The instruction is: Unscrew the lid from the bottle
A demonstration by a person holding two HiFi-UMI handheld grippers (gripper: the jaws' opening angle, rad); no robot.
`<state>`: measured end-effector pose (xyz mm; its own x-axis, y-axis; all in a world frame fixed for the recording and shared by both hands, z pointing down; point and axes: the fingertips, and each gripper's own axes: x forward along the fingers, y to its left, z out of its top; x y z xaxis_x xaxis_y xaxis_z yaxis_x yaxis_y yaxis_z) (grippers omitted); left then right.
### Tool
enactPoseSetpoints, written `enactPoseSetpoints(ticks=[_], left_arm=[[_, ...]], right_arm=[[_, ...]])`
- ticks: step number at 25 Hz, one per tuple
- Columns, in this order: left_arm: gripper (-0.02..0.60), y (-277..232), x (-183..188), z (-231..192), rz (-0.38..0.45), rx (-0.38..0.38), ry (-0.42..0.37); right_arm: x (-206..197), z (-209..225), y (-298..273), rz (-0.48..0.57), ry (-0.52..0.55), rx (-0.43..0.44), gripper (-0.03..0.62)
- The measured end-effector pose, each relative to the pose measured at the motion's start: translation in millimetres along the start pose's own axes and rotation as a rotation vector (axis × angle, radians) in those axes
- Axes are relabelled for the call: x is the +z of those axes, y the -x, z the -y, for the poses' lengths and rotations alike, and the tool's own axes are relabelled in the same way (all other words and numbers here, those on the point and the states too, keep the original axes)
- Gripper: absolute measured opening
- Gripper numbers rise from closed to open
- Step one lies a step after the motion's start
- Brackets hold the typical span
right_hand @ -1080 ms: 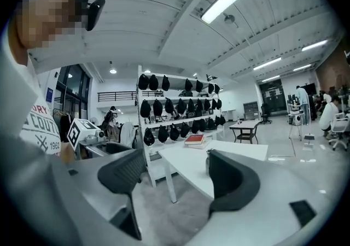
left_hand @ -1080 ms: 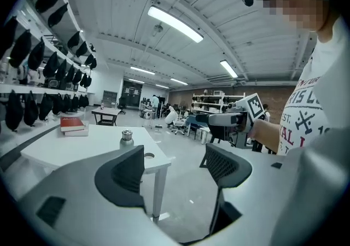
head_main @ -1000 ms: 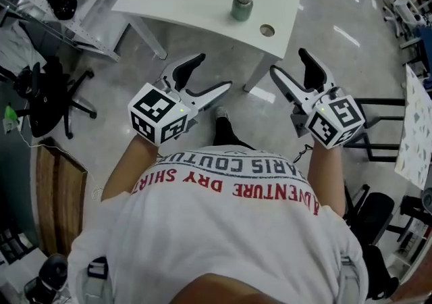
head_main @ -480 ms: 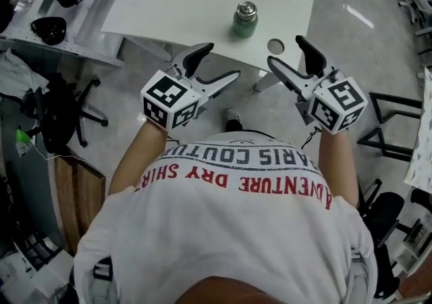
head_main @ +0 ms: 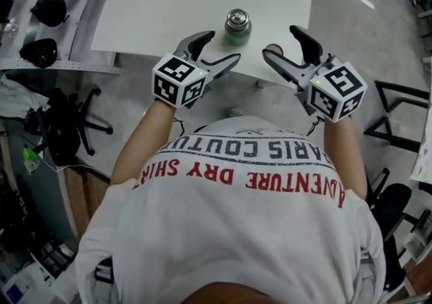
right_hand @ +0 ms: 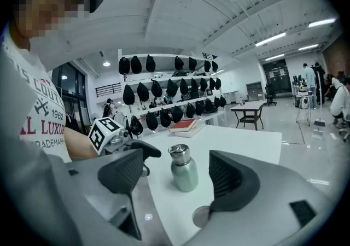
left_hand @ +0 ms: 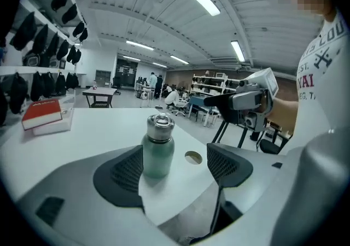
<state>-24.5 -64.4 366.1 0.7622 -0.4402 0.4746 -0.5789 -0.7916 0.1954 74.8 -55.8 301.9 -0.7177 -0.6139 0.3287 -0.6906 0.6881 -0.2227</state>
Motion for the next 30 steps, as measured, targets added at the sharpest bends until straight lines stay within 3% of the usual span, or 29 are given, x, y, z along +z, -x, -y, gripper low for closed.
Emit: enactPoseSetpoints(ticks=[10, 19, 30], left_arm=[[0.37, -52.1, -27.7, -32.9, -0.09, 0.039, -0.093], [0.373, -81.7, -33.6, -37.0, -0.068, 0.007, -0.126], [0.371, -90.4, -32.4, -37.0, -0.035, -0.052, -0.165]], right_arm=[[-18.2, -1.2, -14.6, -0.032, 0.021, -0.002, 0.354], [-27.7, 5.4, -31.2, -0.014, -0.032, 0.005, 0.354], [-29.1, 7.5, -64.6, -0.028, 0.03, 0.019, 0.353]])
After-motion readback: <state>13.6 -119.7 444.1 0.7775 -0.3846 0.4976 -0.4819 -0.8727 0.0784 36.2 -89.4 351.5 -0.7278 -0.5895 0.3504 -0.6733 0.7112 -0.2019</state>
